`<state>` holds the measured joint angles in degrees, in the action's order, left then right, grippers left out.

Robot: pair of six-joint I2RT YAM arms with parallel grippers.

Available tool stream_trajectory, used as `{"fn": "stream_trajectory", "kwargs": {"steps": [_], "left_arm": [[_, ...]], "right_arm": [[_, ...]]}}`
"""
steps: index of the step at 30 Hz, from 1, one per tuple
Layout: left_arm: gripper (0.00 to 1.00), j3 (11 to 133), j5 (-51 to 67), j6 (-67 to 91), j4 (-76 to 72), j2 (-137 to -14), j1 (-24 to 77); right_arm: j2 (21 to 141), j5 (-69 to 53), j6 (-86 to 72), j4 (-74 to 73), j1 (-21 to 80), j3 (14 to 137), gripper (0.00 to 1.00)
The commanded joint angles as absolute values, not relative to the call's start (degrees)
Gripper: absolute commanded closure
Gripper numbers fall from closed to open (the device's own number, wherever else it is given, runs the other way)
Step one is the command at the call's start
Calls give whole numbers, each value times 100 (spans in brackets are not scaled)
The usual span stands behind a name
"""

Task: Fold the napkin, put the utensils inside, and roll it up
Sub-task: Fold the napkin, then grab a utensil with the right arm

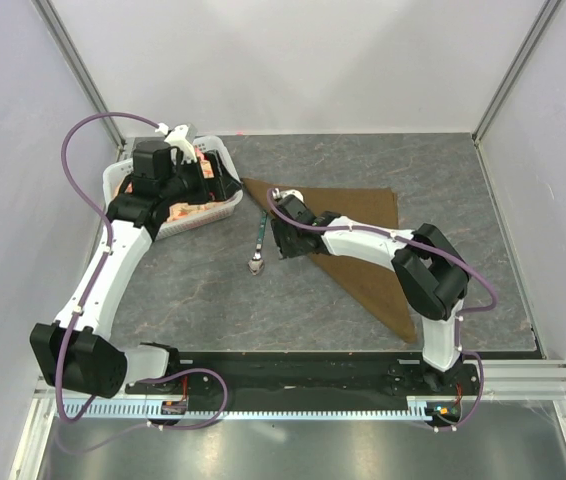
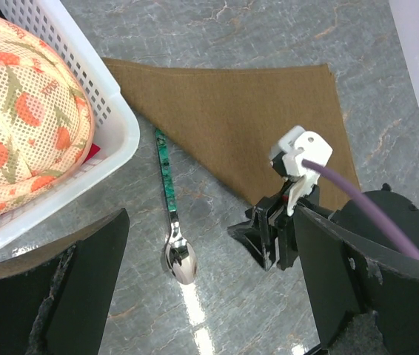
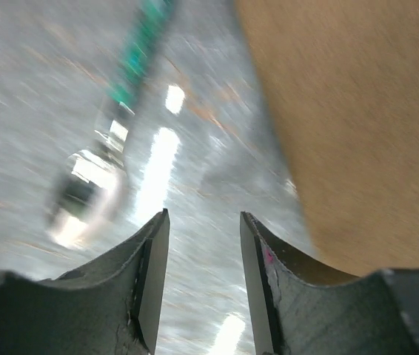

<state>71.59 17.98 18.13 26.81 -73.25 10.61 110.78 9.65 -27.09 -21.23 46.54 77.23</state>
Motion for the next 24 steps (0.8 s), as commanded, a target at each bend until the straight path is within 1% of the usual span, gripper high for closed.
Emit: {"fn": "stream_trajectory", "kwargs": {"steps": [1,5,13,17,19,24], "left_arm": [[0,7049,1731,1828,2531,-7040,1028],[0,6944,1775,1846,2487,-6935,1028],[0,6908,1925,1907,2417,-6864,1020],[0,6873,1969,1907,2400,-6829,1011],[0,6864,1986,1916,2399,-6812,1002],[0,6873,2013,1916,2391,-6768,1002]], "right_arm": [[11451,844,-3761,-1881,4719,8445,48],[11864,931,-3999,-1942,4860,8902,48],[12313,1230,-4271,-2074,4939,9342,45],[12629,1423,-4342,-2249,4983,9763,45],[12796,1686,-4316,-2582,5027,10001,45],[13473,2276,-4009,-3602,5124,11056,44]]}}
